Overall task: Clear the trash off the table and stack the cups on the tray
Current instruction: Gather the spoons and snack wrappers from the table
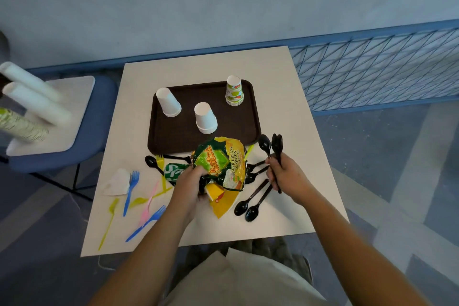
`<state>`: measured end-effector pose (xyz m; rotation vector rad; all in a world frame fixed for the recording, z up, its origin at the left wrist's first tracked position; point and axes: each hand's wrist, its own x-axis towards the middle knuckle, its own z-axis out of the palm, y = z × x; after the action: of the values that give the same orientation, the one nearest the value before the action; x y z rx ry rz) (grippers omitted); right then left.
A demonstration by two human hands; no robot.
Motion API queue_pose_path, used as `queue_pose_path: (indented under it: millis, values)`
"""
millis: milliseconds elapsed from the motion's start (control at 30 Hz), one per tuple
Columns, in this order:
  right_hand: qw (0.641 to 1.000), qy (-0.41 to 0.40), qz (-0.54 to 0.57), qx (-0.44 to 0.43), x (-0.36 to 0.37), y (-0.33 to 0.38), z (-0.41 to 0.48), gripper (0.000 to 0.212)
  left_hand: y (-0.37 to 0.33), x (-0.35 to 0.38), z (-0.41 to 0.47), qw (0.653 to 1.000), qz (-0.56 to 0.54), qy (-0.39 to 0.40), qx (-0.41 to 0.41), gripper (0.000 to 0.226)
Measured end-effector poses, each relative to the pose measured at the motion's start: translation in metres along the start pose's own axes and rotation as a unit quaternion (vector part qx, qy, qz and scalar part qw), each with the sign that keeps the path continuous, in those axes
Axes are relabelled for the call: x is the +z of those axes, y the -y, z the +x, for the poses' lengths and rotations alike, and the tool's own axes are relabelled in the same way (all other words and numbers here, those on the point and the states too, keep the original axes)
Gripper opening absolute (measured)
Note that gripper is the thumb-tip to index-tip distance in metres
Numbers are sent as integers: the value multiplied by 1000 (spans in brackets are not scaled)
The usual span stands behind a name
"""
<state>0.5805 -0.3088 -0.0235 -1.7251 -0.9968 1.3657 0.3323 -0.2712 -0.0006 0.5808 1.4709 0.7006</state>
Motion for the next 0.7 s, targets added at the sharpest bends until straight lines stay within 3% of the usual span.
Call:
queue_pose_path:
  millis: [400,567,700]
  values:
    - [995,-45,93,-3,105,-28,-130,25,58,-112,-83,994,53,69,58,12]
    - [997,-52,55,-5,121,-60,-185,24,97,-141,-110,995,53,76,30,11]
    - [993,-70,93,29,116,-80,-224,23,125,-144,-125,994,53,95,1,22]
